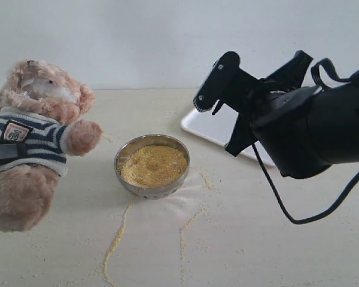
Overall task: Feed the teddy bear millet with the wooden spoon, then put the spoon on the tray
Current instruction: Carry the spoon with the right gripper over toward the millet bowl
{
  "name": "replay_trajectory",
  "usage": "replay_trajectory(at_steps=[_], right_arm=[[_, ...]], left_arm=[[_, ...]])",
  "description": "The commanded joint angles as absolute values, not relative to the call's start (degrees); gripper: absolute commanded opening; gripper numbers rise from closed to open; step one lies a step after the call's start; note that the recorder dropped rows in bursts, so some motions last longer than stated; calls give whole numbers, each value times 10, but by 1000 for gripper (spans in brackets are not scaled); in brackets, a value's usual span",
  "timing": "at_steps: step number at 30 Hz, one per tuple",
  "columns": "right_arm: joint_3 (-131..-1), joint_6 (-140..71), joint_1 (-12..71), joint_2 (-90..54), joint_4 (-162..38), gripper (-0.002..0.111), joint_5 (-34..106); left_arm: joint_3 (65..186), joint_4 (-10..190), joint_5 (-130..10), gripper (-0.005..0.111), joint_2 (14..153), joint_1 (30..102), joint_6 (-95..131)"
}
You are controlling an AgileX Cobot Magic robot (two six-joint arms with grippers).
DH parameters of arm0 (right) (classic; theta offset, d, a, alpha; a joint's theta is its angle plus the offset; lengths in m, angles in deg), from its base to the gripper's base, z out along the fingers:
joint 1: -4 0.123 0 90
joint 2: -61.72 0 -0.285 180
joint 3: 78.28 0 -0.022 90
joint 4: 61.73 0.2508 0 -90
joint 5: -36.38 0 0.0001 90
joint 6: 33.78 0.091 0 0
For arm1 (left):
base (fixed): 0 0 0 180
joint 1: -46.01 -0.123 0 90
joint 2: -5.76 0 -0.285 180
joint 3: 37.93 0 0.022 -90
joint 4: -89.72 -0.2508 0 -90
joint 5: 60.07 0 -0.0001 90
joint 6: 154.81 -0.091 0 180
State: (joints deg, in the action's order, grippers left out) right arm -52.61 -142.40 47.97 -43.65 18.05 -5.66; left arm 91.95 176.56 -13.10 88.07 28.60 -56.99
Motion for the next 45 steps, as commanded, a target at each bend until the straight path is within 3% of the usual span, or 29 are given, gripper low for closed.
replay_trajectory(at_steps=[1, 2, 7, 17, 20, 24, 26, 34, 40, 45], right_arm=[[-482, -1015, 478, -419, -52, 0, -44], [-474, -897, 478, -413, -108, 0, -14], [-471, -773, 475, -401, -202, 0, 104], [-471, -1184, 445, -368, -25, 0, 163], [-463, -1035, 427, -352, -146, 0, 165], [-464, -574, 410, -340, -516, 0, 204], [-464, -459, 410, -339, -624, 0, 221], [-465, -597, 410, -339, -696, 0, 438], [-469, -56, 410, -335, -1173, 0, 338], [-500, -38, 411, -335, -1242, 0, 483]], left_arm=[[919, 1774, -125, 5, 881, 285, -569], [919, 1774, -125, 5, 881, 285, -569], [919, 1774, -125, 5, 881, 285, -569], [919, 1774, -127, 5, 881, 285, -569], [919, 1774, -127, 5, 881, 285, -569], [919, 1774, -127, 5, 881, 285, -569], [919, 1774, -127, 5, 881, 285, -569], [919, 1774, -127, 5, 881, 285, -569], [919, 1774, -127, 5, 881, 285, -569], [919, 1774, -127, 5, 881, 285, -569]])
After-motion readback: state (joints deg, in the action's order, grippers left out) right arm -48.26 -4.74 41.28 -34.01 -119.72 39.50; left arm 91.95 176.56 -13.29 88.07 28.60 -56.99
